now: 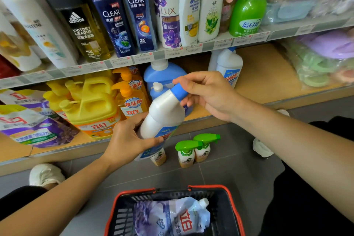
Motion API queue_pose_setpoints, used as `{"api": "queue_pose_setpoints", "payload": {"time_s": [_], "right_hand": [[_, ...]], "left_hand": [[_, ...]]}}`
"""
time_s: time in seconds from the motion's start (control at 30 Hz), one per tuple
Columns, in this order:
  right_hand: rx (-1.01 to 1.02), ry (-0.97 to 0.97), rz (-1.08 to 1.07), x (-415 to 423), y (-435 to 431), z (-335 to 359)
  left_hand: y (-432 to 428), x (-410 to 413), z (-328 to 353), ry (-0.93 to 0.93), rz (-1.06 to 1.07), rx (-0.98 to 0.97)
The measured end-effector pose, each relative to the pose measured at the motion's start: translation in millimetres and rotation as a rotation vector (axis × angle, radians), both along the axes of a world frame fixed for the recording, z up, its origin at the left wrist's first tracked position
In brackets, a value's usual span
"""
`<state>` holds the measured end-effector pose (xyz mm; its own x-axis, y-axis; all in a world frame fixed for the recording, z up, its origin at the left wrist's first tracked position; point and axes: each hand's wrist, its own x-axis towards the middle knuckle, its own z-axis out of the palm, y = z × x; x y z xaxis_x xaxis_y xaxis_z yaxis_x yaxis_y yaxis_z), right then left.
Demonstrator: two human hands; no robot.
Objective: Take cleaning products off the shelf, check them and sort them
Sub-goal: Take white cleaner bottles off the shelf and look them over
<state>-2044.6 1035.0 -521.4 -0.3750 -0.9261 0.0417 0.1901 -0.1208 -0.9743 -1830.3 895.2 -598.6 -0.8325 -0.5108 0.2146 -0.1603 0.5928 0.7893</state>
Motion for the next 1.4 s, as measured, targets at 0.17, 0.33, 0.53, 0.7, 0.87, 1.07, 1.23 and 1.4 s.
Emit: {"api": "queue_pose_setpoints", "payload": {"time_s": [0.17, 0.33, 0.53, 0.7, 0.87, 1.07, 1.23, 1.4], "right_hand": [[-0.035, -0.054, -0.022, -0.4, -1.7, 0.8], [-0.036, 0.078, 0.009, -3.0, -1.6, 3.3], [-0.007, 0.144, -0.166, -2.4, -6.2, -1.2], [-0.004, 0.112, -0.231, -3.4, -7.2, -4.3], [0.166, 0.137, -0.085, 0.1, 0.5, -14.9], [0.211, -0.019, 0.239, 14.9, 13.9, -35.6], [0.226, -0.004, 0.24, 32.0, 19.8, -48.9], [0.181, 0.347, -0.079, 33.0, 22.8, -37.9]], "left_hand": [[-2.5, -2.3, 6.4, 0.017, -0.043, 0.088], [-1.1, -5.4, 11.8, -0.003, -0.11, 0.206], [2.9, -8.2, 12.3, -0.001, -0.135, 0.364], [6.1, -12.2, 17.3, 0.029, -0.136, 0.482], [9.7, -13.8, 22.8, 0.139, -0.11, 0.65], [11.7, -13.5, 27.8, 0.228, -0.094, 0.838], [11.1, -11.6, 30.8, 0.251, -0.076, 0.952], [7.5, -8.0, 37.7, 0.163, 0.142, 0.353]]}}
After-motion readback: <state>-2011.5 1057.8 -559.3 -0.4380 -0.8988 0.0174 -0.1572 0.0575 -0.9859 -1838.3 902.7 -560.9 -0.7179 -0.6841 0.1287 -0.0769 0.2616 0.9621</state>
